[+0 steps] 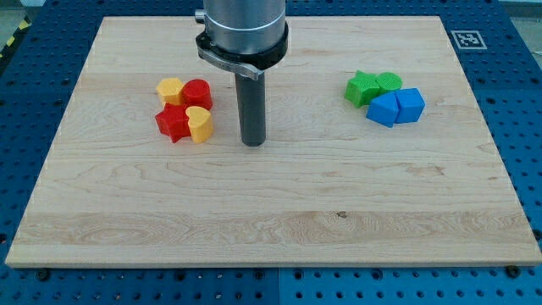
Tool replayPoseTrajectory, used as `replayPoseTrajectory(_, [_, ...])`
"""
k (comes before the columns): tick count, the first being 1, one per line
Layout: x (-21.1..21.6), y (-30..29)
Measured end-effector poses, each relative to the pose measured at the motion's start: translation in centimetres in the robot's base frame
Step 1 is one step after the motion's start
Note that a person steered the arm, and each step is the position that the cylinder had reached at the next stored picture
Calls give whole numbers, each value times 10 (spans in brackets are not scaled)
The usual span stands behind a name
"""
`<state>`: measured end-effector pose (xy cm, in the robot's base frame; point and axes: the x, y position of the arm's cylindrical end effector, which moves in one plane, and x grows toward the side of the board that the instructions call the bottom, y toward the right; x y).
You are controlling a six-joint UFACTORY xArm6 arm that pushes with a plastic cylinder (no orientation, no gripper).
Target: Point at the green star
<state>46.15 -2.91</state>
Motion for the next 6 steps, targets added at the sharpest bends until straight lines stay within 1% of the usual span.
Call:
replayPoseTrajectory(1, [0, 0])
replayPoseTrajectory(2, [-18, 0])
replayPoseTrajectory(3, [-76, 0])
replayPoseTrajectory(4, [-144, 28])
replayPoseTrajectory(5, [-154, 92])
replayPoseTrajectory(6, [-148, 110])
